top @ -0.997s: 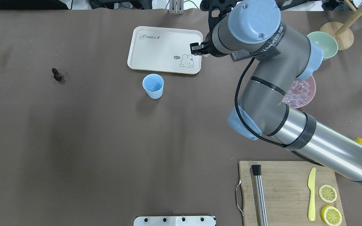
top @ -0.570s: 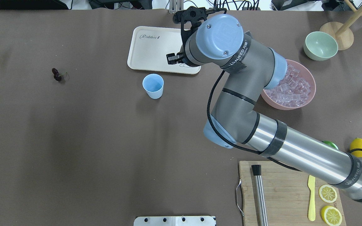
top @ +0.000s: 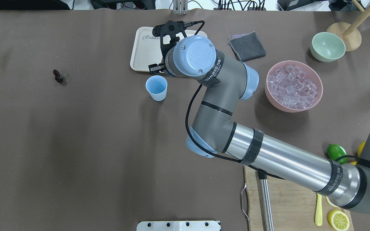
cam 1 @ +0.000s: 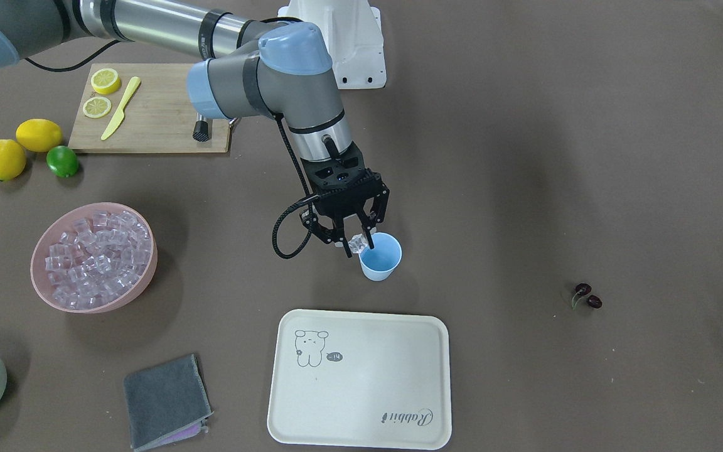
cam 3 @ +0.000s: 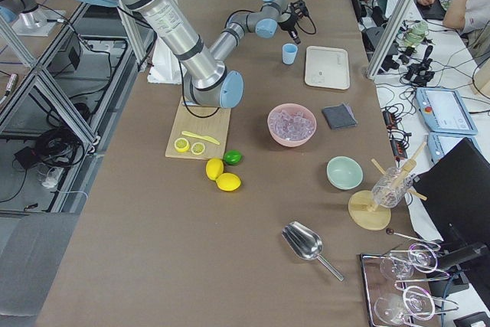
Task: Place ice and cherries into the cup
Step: 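Open the right gripper above the blue cup to drop the cube, then move the right gripper back over the pink ice bowl, then lower the right gripper into the ice and grasp another cube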
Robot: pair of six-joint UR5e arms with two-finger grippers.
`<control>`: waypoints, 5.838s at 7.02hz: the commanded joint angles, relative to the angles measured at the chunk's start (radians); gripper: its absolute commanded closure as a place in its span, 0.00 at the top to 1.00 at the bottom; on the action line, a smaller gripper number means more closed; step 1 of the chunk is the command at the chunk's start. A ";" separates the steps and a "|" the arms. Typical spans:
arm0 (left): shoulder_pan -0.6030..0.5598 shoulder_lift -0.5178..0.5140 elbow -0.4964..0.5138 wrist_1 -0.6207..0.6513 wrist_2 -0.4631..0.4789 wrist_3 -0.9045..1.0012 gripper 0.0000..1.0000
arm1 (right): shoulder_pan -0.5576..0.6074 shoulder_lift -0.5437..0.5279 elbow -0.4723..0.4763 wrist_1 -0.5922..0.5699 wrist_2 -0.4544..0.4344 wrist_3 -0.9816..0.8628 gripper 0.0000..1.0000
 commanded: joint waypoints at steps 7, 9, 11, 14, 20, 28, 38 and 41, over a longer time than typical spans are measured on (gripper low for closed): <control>0.010 0.020 0.000 -0.009 -0.003 0.002 0.98 | -0.035 0.049 -0.125 0.085 -0.014 -0.006 0.23; 0.018 0.020 0.000 -0.009 -0.003 0.004 0.98 | -0.036 0.052 -0.125 0.085 -0.016 -0.006 1.00; 0.020 0.020 0.002 -0.018 -0.001 0.002 0.98 | -0.021 0.042 -0.085 0.085 -0.005 -0.006 1.00; 0.020 0.019 0.006 -0.020 0.003 0.002 0.98 | 0.095 -0.189 0.162 0.072 0.169 -0.009 1.00; 0.020 0.022 -0.012 -0.044 0.008 0.002 0.98 | 0.310 -0.618 0.480 -0.106 0.238 0.000 1.00; 0.020 0.040 -0.024 -0.078 0.010 0.002 0.98 | 0.288 -0.568 0.225 -0.095 0.184 0.005 1.00; 0.020 0.030 -0.015 -0.077 0.013 0.005 0.98 | 0.226 -0.656 0.303 -0.095 0.190 0.006 0.77; 0.020 0.028 -0.016 -0.077 0.013 0.004 0.98 | 0.225 -0.681 0.315 -0.095 0.192 0.006 0.17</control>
